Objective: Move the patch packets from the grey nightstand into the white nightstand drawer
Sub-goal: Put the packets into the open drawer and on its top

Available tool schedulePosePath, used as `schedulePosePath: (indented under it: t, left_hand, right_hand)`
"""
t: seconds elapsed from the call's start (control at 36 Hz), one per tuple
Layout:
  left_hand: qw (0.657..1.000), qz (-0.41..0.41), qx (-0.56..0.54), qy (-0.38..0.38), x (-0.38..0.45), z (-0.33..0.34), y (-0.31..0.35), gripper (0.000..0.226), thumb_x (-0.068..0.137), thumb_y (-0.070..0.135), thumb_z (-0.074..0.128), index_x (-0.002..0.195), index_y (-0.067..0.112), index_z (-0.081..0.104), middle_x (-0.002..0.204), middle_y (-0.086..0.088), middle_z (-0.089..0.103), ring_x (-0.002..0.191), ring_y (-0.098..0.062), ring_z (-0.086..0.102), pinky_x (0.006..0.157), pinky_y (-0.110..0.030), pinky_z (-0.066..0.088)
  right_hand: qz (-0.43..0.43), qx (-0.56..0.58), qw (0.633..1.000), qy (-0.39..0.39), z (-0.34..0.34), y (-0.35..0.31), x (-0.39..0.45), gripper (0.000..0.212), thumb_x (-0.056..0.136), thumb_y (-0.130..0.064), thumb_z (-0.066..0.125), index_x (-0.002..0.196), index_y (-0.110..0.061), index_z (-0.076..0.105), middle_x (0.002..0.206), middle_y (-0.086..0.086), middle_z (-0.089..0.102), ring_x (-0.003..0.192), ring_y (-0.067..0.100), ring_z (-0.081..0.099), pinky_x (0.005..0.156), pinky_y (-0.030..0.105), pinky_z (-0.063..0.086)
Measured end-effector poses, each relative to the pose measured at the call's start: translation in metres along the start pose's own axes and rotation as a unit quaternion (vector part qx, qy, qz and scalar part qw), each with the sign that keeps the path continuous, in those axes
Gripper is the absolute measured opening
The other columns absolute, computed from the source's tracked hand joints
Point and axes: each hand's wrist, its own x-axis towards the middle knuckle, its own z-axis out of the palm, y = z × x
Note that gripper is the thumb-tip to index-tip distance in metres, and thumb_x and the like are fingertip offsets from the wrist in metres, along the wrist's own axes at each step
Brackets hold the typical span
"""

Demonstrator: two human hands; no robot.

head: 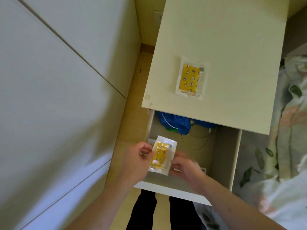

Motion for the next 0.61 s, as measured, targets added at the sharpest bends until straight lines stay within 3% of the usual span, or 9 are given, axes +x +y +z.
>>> schedulePosePath:
  t: [0.19,0.28,0.36,0.44,0.56,0.61]
  left_hand:
    - [0.994,0.004,0.107,0.031,0.008,-0.01,0.005,0.013,0.089,0.026,0.073,0.097,0.036,0.068,0.089,0.022,0.067,0.079,0.004,0.064,0.072,-0.024,0.057]
    - [0.996,0.016,0.082,0.035,0.015,-0.026,0.009,0.016,0.09,0.014,0.071,0.098,0.028,0.07,0.093,0.018,0.068,0.084,0.001,0.064,0.07,-0.014,0.05]
    - [0.996,0.034,0.076,0.038,0.02,-0.042,0.013,0.016,0.09,0.013,0.07,0.097,0.027,0.071,0.094,0.017,0.069,0.087,0.0,0.064,0.072,-0.011,0.046]
    - [0.994,0.051,0.084,0.05,0.022,-0.05,0.021,0.015,0.091,0.013,0.07,0.096,0.028,0.071,0.094,0.018,0.069,0.087,0.001,0.063,0.07,-0.008,0.044]
    - [0.99,0.089,0.094,0.065,0.018,-0.053,0.043,0.02,0.091,0.01,0.069,0.099,0.028,0.07,0.095,0.02,0.067,0.092,0.002,0.062,0.073,-0.007,0.043]
    - [0.984,0.119,0.098,0.085,0.015,-0.052,0.06,0.02,0.091,0.012,0.068,0.1,0.029,0.07,0.095,0.023,0.066,0.091,0.005,0.061,0.072,-0.005,0.043]
  right_hand:
    - [-0.011,-0.15,0.981,0.12,-0.018,0.018,0.033,0.016,0.094,-0.005,0.07,0.107,-0.014,0.071,0.1,0.003,0.079,0.09,0.022,0.077,0.083,0.043,0.064]
    - [-0.004,-0.228,0.961,0.154,-0.011,0.024,0.052,0.01,0.096,-0.016,0.068,0.102,-0.024,0.07,0.102,0.0,0.076,0.092,0.019,0.074,0.084,0.042,0.063]
    - [-0.003,-0.268,0.95,0.159,0.006,0.024,0.067,0.017,0.096,-0.02,0.066,0.112,-0.028,0.067,0.105,-0.003,0.072,0.096,0.018,0.071,0.085,0.035,0.061]
    - [-0.005,-0.302,0.939,0.167,0.023,0.023,0.074,0.027,0.091,-0.012,0.064,0.114,-0.024,0.069,0.108,0.001,0.073,0.098,0.021,0.067,0.087,0.034,0.059]
    - [-0.034,-0.356,0.916,0.184,0.034,0.026,0.069,0.034,0.089,-0.004,0.056,0.118,-0.017,0.067,0.103,0.003,0.071,0.086,0.018,0.06,0.067,0.022,0.051]
    - [-0.05,-0.371,0.909,0.184,0.035,0.028,0.065,0.038,0.089,-0.003,0.055,0.121,-0.018,0.067,0.103,0.002,0.073,0.084,0.019,0.062,0.068,0.024,0.054]
